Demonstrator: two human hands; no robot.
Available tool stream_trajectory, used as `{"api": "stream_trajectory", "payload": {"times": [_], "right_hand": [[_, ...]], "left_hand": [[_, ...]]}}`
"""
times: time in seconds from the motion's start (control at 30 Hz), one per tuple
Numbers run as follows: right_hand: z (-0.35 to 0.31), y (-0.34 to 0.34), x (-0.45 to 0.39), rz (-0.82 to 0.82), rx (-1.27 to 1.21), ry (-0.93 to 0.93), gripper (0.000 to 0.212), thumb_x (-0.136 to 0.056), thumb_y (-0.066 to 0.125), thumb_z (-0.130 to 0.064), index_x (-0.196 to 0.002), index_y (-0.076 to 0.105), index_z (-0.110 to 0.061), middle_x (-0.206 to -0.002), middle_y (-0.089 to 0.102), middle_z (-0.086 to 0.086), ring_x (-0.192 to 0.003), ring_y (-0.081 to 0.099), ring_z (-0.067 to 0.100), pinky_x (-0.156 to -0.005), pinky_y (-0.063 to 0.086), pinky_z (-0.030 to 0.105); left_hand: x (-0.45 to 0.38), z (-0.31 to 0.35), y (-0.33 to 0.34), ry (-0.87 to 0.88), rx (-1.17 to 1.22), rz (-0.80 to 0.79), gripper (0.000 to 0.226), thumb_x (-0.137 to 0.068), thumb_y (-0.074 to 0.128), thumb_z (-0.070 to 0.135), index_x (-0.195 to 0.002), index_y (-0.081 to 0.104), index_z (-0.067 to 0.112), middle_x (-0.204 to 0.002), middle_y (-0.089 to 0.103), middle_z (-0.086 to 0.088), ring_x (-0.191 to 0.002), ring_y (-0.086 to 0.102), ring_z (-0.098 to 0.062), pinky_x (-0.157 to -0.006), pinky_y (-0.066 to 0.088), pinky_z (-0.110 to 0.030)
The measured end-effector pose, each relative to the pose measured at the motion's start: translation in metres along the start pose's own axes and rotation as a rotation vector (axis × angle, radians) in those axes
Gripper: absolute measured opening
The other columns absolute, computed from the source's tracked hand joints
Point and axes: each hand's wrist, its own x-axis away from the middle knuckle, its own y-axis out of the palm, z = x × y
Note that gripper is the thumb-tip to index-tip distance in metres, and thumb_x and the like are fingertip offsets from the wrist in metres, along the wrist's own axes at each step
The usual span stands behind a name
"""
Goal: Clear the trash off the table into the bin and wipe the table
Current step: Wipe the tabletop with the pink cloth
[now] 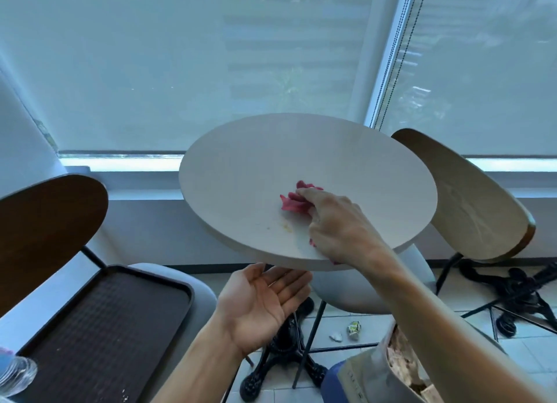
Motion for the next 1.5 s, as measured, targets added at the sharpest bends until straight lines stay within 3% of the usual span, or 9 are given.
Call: {"api": "stream_trajectory", "payload": {"times": [0.23,0.37,0.57,0.7,0.83,0.93,1.07,1.23,1.5], "right_hand": [[-0.019,0.005,0.008,-0.115,-0.132,-0.169,0.044,-0.099,0.041,-0.009,-0.135,0.056,-0.030,-0.135,0.056,-0.022,-0.127,0.048,-0.004,-0.107,0.033,0.014],[-0.027,0.005,0.020,-0.185,-0.182,-0.211,0.041,-0.099,0.044,-0.012,-0.130,0.060,-0.032,-0.112,0.064,-0.023,-0.080,0.052,-0.024,-0.090,0.042,0.011],[-0.046,0.020,0.042,-0.070,-0.279,-0.232,0.050,-0.092,0.046,0.004,-0.127,0.064,-0.027,-0.127,0.063,-0.017,-0.113,0.050,-0.012,-0.100,0.032,0.003],[-0.046,0.030,0.054,-0.039,-0.334,-0.271,0.043,-0.090,0.051,0.000,-0.127,0.064,-0.018,-0.125,0.066,-0.008,-0.119,0.056,0.004,-0.102,0.038,0.016],[-0.044,0.007,0.029,0.016,-0.873,-0.117,0.040,-0.098,0.041,0.008,-0.122,0.065,-0.013,-0.105,0.074,-0.012,-0.105,0.066,0.001,-0.100,0.047,0.020],[-0.023,-0.008,-0.014,0.170,-0.705,-0.086,0.036,-0.099,0.044,-0.001,-0.124,0.064,-0.018,-0.105,0.073,-0.011,-0.101,0.069,0.011,-0.097,0.052,0.027],[-0.016,-0.009,-0.049,0.055,-0.353,-0.054,0.038,-0.099,0.042,-0.003,-0.124,0.063,-0.022,-0.103,0.062,-0.020,-0.097,0.059,-0.008,-0.077,0.034,-0.007],[-0.032,0.018,-0.054,-0.121,-0.178,-0.153,0.041,-0.098,0.043,-0.006,-0.124,0.063,-0.030,-0.127,0.062,-0.016,-0.117,0.055,0.004,-0.100,0.038,0.018],[-0.048,0.022,-0.006,-0.301,-0.208,-0.440,0.036,-0.095,0.053,-0.008,-0.123,0.066,-0.027,-0.128,0.062,-0.019,-0.118,0.054,-0.002,-0.104,0.038,0.016]], "left_hand": [[-0.005,0.004,0.002,-0.038,0.057,-0.114,0.040,-0.090,0.041,0.016,-0.108,0.065,-0.011,-0.119,0.063,-0.030,-0.111,0.062,-0.040,-0.088,0.051,-0.054],[0.000,0.002,0.011,-0.038,0.066,-0.149,0.031,-0.092,0.043,0.016,-0.096,0.065,-0.004,-0.095,0.067,-0.023,-0.087,0.069,-0.036,-0.087,0.053,-0.047],[0.000,0.003,0.014,-0.092,0.168,-0.119,0.023,-0.089,0.048,0.013,-0.099,0.067,0.006,-0.093,0.065,-0.012,-0.079,0.066,-0.027,-0.065,0.060,-0.040],[0.000,0.001,0.015,-0.126,0.260,-0.100,0.023,-0.093,0.050,0.022,-0.092,0.066,0.005,-0.080,0.068,-0.012,-0.066,0.069,-0.029,-0.059,0.059,-0.037],[-0.006,0.003,0.011,-0.116,0.207,-0.119,0.032,-0.089,0.041,0.014,-0.100,0.065,-0.005,-0.101,0.065,-0.021,-0.089,0.066,-0.037,-0.072,0.059,-0.053],[-0.003,0.005,0.012,-0.052,0.184,-0.085,0.041,-0.098,0.037,0.019,-0.111,0.063,-0.010,-0.107,0.067,-0.030,-0.106,0.063,-0.040,-0.079,0.050,-0.061],[0.001,0.010,0.011,-0.026,0.209,-0.085,0.042,-0.101,0.034,0.020,-0.108,0.063,-0.010,-0.111,0.067,-0.031,-0.110,0.061,-0.042,-0.077,0.050,-0.059],[-0.001,0.014,0.008,-0.021,0.189,-0.085,0.041,-0.100,0.035,0.019,-0.112,0.063,-0.009,-0.111,0.067,-0.029,-0.103,0.065,-0.039,-0.077,0.051,-0.059],[-0.002,0.014,-0.003,0.028,0.149,-0.155,0.042,-0.095,0.038,0.014,-0.130,0.055,-0.001,-0.128,0.061,-0.024,-0.119,0.059,-0.038,-0.095,0.047,-0.055]]}}
